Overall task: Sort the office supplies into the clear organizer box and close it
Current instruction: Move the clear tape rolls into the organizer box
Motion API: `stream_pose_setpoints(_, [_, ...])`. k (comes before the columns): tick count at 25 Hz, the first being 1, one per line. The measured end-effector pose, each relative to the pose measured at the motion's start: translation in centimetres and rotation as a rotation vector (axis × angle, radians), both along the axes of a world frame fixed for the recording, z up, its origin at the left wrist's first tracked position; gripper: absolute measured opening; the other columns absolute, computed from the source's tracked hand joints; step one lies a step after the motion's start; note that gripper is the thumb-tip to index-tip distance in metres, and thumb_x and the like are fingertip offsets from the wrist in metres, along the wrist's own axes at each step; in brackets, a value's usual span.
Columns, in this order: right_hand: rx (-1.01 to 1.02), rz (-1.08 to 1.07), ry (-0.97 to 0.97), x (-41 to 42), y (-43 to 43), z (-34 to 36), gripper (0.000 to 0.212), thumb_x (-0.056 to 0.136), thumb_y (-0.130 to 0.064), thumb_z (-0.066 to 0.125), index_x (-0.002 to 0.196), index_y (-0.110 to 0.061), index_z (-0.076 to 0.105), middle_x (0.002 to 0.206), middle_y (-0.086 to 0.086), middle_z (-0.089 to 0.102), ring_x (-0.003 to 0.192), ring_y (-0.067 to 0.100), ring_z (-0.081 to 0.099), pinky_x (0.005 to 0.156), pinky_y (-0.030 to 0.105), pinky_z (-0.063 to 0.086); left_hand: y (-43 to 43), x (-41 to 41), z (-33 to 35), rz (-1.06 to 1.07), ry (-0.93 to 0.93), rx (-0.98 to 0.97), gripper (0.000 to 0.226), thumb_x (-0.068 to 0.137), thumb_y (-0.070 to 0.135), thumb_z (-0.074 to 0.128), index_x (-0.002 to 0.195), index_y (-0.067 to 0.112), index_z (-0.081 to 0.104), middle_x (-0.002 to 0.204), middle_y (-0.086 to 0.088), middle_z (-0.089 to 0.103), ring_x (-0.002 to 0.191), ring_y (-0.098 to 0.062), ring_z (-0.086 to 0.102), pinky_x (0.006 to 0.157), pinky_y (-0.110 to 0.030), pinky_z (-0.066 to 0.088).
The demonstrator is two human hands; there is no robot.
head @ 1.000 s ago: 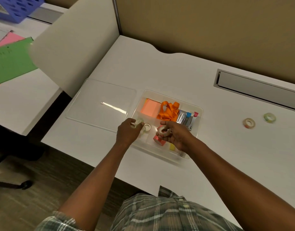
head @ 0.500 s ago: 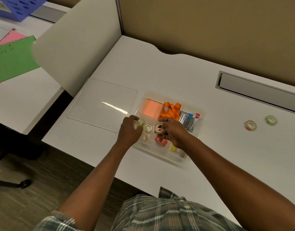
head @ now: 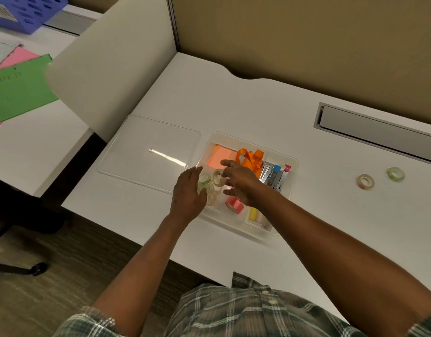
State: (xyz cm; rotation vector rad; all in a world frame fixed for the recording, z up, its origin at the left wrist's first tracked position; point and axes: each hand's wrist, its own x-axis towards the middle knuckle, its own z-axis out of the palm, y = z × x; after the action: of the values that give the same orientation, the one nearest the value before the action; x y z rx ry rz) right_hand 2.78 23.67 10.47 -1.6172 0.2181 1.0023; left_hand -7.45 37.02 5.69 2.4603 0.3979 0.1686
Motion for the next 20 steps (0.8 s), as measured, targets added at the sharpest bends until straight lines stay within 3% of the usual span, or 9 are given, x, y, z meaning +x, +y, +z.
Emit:
stream_pose_setpoints(3, [-0.107,0.102,-0.17,-0.1,0.0,-0.2,0.047,0.098,-0.018,0.047,0.145,-0.02,0.043,0.155,0.009,0.039,0.139,0.034,0.041,0.111,0.052,0.041,0.0,0.0,0.2,0.011,0.0,-0.015,0.059,0.086,0.01,0.065,0.141,0.004,0.047,0.14,-0.016,0.052,0.132,-0.032,0.046,0.11,-0.043,0.039])
stream_pose_setpoints(8, [-0.134,0.014,-0.268,0.6,-2.7,-0.3,0.038,0.101,-0.026,0.041,0.135,-0.02,0.055,0.134,0.006,0.057,0.117,0.026,0.056,0.1,0.048,0.051,-1.0,0.2,0.6,0.006,0.002,-0.014,0.058,0.085,0.011,0.066,0.14,0.005,0.048,0.137,-0.015,0.054,0.129,-0.031,0.048,0.108,-0.043,0.042])
stream_pose_setpoints(16, [-0.201,-0.104,-0.294,0.9,-9.9,-0.2,0.03,0.099,-0.028,0.045,0.126,-0.024,0.059,0.114,0.007,0.065,0.105,0.027,0.062,0.09,0.043,0.056,-6.3,2.6,1.6,-0.075,-0.015,-0.014,0.055,0.088,0.022,0.067,0.139,0.01,0.05,0.139,-0.012,0.054,0.129,-0.028,0.048,0.107,-0.042,0.043])
stream_pose_setpoints(20, [-0.194,-0.182,-0.282,0.9,-15.3,-0.3,0.027,0.099,-0.028,0.046,0.122,-0.026,0.06,0.11,0.003,0.067,0.097,0.022,0.064,0.081,0.036,0.057,-10.3,4.6,1.9,-0.163,-0.042,-0.006,0.053,0.084,0.017,0.069,0.134,0.007,0.054,0.129,-0.015,0.058,0.119,-0.031,0.053,0.098,-0.042,0.047])
